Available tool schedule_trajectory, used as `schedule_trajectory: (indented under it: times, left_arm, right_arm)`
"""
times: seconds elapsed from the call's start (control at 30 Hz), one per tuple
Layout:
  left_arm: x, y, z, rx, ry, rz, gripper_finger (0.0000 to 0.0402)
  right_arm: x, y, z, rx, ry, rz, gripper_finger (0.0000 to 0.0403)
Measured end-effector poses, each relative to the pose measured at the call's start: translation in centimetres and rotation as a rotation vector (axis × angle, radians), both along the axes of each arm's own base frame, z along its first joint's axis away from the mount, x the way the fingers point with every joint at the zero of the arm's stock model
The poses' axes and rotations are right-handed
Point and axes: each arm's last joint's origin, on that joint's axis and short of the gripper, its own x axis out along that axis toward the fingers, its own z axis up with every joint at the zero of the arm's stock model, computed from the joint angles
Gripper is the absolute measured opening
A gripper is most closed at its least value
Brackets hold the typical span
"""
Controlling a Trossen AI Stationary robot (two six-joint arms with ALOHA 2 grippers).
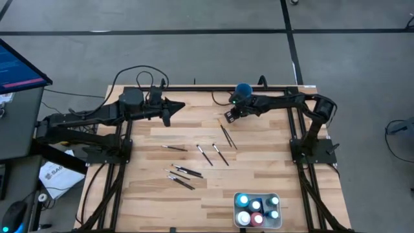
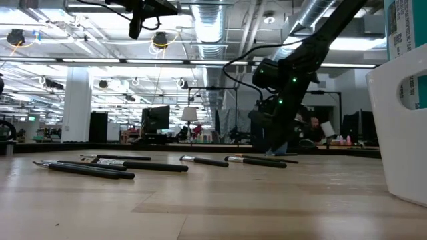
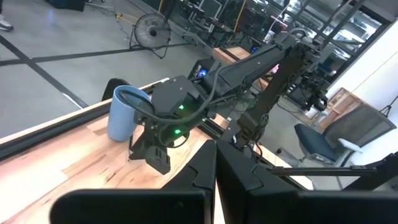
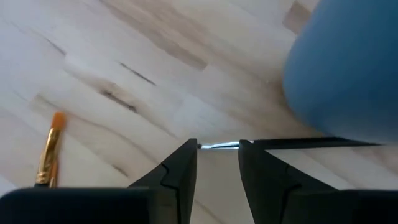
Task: Pick & Place Paint Supplies
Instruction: Put the orange paintbrush into the blue cup
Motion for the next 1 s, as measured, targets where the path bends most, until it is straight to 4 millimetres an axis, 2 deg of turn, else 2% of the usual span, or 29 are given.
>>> schedule_trajectory:
  times: [0.17, 0.43, 0.53, 0.63, 0.8, 1.0]
  left_arm:
    - [0.0, 0.0, 0.0, -0.001, -0.001, -0.007, 0.0002]
    - [0.0, -0.1, 0.1, -0.002, -0.004, -0.026, 0.0002]
    - [0.0, -0.1, 0.1, -0.001, -0.003, -0.026, 0.0002]
    - [0.0, -0.1, 0.1, 0.000, -0.003, -0.038, 0.0002]
    - [0.0, -0.2, 0.0, 0.009, 0.000, -0.058, 0.0002]
    - [0.1, -0.5, 0.1, -0.003, -0.003, -0.076, 0.0002]
  right_arm:
    - [0.2, 1.5, -0.3, 0.030, 0.057, 0.044, 0.0111]
    - [0.6, 5.2, -0.5, 0.068, 0.158, 0.138, 0.0111]
    - [0.7, 6.9, 0.1, 0.117, 0.155, 0.244, 0.0111]
    - [0.8, 7.9, 1.8, 0.099, 0.104, 0.383, 0.0111]
    - [0.5, 7.8, 4.4, 0.018, 0.029, 0.461, 0.0111]
    - [1.6, 9.9, 3.6, 0.052, 0.011, 0.563, 0.0111]
